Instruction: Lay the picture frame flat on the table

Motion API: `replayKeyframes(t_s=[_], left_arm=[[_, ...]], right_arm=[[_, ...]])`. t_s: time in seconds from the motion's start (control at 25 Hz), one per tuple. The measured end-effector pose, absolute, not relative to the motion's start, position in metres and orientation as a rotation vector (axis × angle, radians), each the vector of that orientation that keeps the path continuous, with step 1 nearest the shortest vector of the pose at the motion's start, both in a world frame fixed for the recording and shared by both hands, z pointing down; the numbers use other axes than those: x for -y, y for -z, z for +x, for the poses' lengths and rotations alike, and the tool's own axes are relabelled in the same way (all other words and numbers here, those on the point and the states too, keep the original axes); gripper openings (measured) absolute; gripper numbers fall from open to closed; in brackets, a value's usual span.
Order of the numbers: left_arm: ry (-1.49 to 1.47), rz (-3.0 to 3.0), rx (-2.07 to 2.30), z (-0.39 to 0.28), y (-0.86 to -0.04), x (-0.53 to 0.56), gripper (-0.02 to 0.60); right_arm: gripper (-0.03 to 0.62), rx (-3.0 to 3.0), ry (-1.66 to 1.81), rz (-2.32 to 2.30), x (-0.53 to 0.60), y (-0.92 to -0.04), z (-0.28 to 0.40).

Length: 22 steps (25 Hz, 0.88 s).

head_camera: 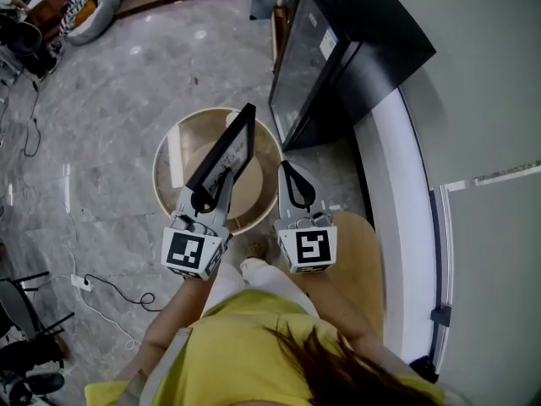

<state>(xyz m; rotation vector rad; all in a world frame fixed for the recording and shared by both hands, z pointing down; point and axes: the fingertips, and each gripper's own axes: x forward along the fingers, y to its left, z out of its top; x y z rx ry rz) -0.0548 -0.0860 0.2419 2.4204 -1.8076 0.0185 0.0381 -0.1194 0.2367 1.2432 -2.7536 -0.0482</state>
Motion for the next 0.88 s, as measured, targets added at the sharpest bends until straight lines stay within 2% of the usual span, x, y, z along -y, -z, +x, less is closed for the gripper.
replayKeyframes(t_s=[0.44, 0.88], left_arm=[[-0.056, 2.405, 1.677, -0.056, -0.293, 0.130, 0.011], [-0.088, 2.443, 1.480, -0.051, -0.378, 0.177, 0.011]], right_arm=[[0.002, 2.724, -0.063, 1.149, 0.153, -0.295, 0.017], [0.003, 2.677, -0.091, 1.133, 0.194, -0.367, 0.007]])
